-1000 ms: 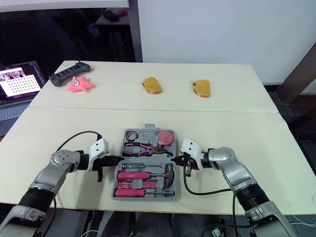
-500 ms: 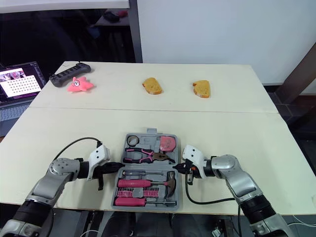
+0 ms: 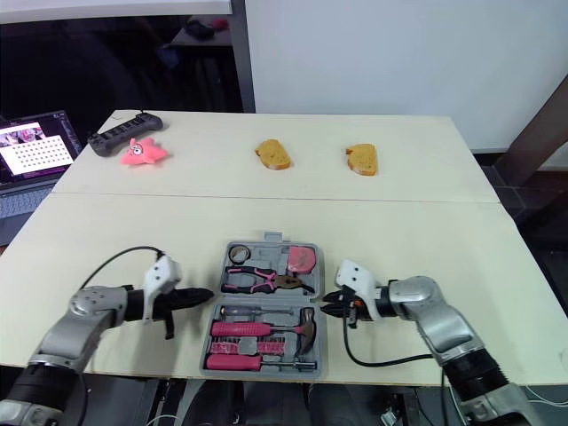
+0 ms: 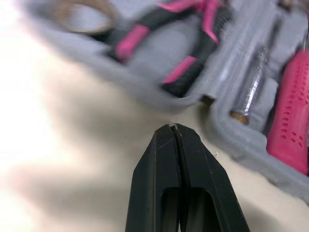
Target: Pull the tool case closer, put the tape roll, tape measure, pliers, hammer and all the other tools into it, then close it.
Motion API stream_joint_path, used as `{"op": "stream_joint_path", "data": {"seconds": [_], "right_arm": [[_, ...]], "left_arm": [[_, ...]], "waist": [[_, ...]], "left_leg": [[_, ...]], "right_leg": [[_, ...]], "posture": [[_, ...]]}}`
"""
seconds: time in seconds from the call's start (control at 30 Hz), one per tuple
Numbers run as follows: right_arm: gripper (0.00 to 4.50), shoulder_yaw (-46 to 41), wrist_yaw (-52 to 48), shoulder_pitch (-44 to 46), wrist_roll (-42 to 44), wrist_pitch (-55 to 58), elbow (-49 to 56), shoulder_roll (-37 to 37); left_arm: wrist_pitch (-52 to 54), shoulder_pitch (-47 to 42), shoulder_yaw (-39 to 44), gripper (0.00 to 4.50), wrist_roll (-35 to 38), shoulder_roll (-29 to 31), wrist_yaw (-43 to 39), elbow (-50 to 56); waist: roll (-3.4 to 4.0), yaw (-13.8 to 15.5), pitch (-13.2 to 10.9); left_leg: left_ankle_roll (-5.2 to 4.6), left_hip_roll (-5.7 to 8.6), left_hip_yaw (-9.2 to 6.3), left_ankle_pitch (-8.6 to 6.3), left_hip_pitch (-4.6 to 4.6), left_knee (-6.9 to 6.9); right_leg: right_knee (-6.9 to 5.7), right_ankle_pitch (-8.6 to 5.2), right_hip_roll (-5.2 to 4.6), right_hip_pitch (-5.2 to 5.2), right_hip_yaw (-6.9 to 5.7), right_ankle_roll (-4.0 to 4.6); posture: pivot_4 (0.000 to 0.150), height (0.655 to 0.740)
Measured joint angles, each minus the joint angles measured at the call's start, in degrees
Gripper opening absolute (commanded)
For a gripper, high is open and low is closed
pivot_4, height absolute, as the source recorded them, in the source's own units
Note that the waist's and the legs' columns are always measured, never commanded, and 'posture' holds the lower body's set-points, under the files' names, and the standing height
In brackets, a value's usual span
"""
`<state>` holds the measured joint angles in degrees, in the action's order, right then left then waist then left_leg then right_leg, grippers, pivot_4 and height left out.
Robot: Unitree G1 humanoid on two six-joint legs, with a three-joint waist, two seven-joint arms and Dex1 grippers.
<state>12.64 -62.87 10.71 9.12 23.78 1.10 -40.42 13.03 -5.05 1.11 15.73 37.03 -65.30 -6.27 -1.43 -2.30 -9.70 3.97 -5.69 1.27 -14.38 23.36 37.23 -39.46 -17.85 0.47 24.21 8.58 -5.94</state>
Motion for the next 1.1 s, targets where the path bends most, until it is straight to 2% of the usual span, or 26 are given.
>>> {"op": "stream_joint_path", "data": {"seconds": [0.13,0.17,0.3,0.47,0.57,0.63,0.9,1.1], "right_arm": [[4.36,-5.34,-0.15,-0.64,4.43,5.21,1.52,-1.27],[4.47,-6.70,0.18,-0.41,6.18,7.09,2.21,-0.92],[4.47,-10.02,3.09,1.86,11.29,15.66,3.78,1.01],[4.47,-12.54,8.68,6.00,18.20,29.27,3.32,7.14],[4.47,-16.47,17.65,10.95,18.84,34.25,-3.27,13.91],[4.47,-17.79,20.39,12.08,19.40,37.04,-6.09,15.16],[4.47,-22.14,24.61,17.64,21.85,39.61,-16.43,22.65],[4.47,-22.40,24.30,21.60,22.72,38.99,-23.46,27.37]], "left_arm": [[5.48,1.36,2.40,0.00,8.69,0.21,-3.08,7.94],[6.66,2.04,1.95,0.00,9.98,0.44,-3.74,11.08],[10.15,4.45,-2.77,0.00,11.83,0.95,-5.27,18.36],[8.87,6.46,-10.69,0.00,7.50,0.40,-4.65,19.73],[8.44,6.88,-14.13,0.00,5.65,-1.66,-2.79,19.64],[8.35,7.30,-14.66,0.00,4.72,-1.43,-1.94,19.59],[7.75,7.05,-15.82,0.00,1.79,-0.68,0.06,17.06],[6.93,7.40,-17.81,0.00,-0.43,-0.48,1.83,18.45]], "waist": [[-0.02,-0.03,-0.01],[-0.02,-0.13,-0.01],[-0.01,-0.63,-0.01],[-0.01,-0.47,-0.01],[-0.01,-0.41,-0.01],[-0.01,-0.08,-0.01],[0.02,-1.93,0.02],[0.22,-2.20,0.15]], "left_leg": [[0.00,0.00,0.00,0.00,0.03,0.00],[0.00,0.00,-0.01,0.00,0.02,-0.01],[0.00,-0.01,-0.03,0.00,-0.03,-0.04],[0.00,0.00,-0.04,0.00,0.00,-0.02],[0.00,0.00,-0.03,0.00,0.01,0.00],[0.00,0.00,-0.04,0.00,0.04,-0.04],[-0.01,-0.02,-0.05,0.00,-0.04,-0.08],[-0.01,-0.02,-0.05,0.00,-0.08,-0.12]], "right_leg": [[0.02,0.00,-0.01,-0.01,0.00,0.00],[0.02,0.00,-0.01,-0.01,0.00,-0.01],[0.01,0.01,0.04,-0.01,0.02,-0.01],[0.03,0.00,0.04,0.00,0.05,0.00],[0.04,0.01,0.04,0.01,0.06,0.02],[0.04,0.00,0.04,0.03,0.02,0.01],[0.01,0.02,0.11,0.01,0.06,0.01],[0.01,0.02,0.11,-0.02,0.07,0.00]], "posture": [[0.150,0.7150],[0.150,0.7150],[0.150,0.7150],[0.150,0.7150],[0.150,0.7150],[0.150,0.7150],[0.150,0.7150],[0.150,0.7150]]}}
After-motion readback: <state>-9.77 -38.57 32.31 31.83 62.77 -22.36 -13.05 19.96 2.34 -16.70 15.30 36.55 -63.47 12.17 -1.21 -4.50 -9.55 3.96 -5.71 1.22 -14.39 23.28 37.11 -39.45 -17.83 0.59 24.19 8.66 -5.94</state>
